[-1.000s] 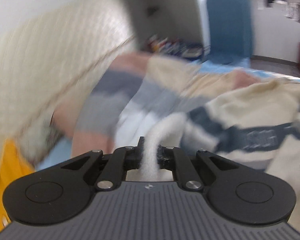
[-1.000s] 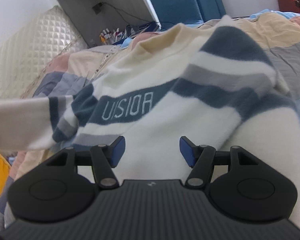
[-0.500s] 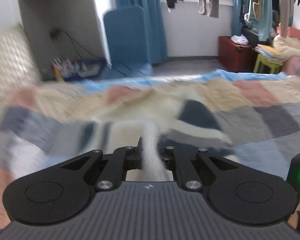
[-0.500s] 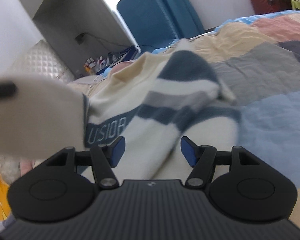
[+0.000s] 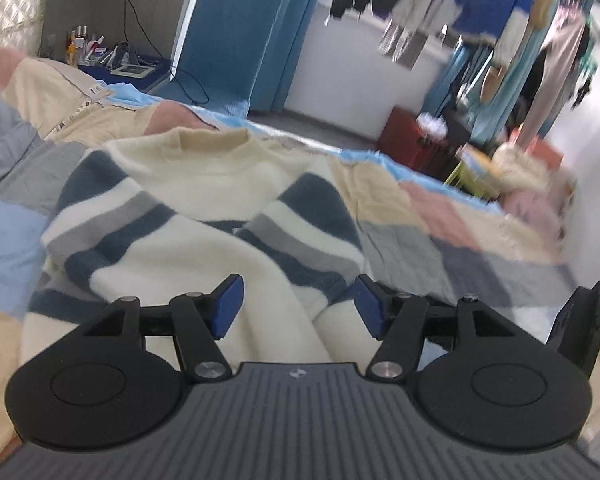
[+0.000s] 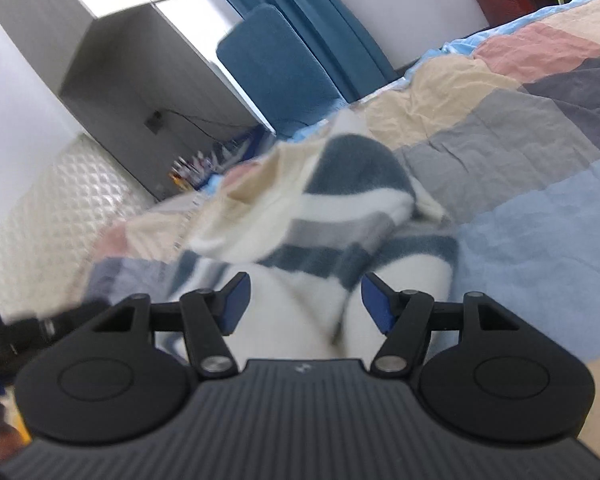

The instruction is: Fold large clothes

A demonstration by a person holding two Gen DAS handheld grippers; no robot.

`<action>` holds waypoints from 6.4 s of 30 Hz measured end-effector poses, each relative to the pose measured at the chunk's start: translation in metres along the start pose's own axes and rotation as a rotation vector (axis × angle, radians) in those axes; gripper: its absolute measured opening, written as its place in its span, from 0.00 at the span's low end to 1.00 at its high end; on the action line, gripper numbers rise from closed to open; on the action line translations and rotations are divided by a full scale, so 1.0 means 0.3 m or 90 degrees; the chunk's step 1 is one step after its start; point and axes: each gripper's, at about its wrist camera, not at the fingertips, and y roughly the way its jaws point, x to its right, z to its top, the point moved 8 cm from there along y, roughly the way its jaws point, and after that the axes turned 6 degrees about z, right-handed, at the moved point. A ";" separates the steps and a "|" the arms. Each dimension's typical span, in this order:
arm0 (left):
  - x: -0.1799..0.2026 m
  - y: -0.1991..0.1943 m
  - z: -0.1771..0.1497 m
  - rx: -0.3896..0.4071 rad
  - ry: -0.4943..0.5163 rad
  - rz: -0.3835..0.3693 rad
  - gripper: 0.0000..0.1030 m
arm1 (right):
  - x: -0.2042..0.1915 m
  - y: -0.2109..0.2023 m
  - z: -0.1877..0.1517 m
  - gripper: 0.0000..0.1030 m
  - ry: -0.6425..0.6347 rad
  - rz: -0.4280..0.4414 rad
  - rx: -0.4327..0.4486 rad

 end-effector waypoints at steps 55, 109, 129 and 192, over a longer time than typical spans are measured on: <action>-0.631 0.157 -0.045 0.036 -0.096 0.177 0.44 | -0.071 0.412 -0.118 0.61 -0.187 -0.099 -0.104; -0.610 -0.043 -0.476 0.013 -0.231 0.115 0.44 | 0.166 0.155 -0.093 0.16 -0.265 -0.163 -0.368; -0.726 -0.214 -0.528 0.009 -0.373 0.119 0.64 | 0.192 0.000 -0.146 0.75 -0.212 -0.020 -0.529; -0.538 -0.758 -0.340 0.192 -0.489 -0.183 0.13 | -0.136 -0.430 -0.021 0.26 0.149 0.301 -0.194</action>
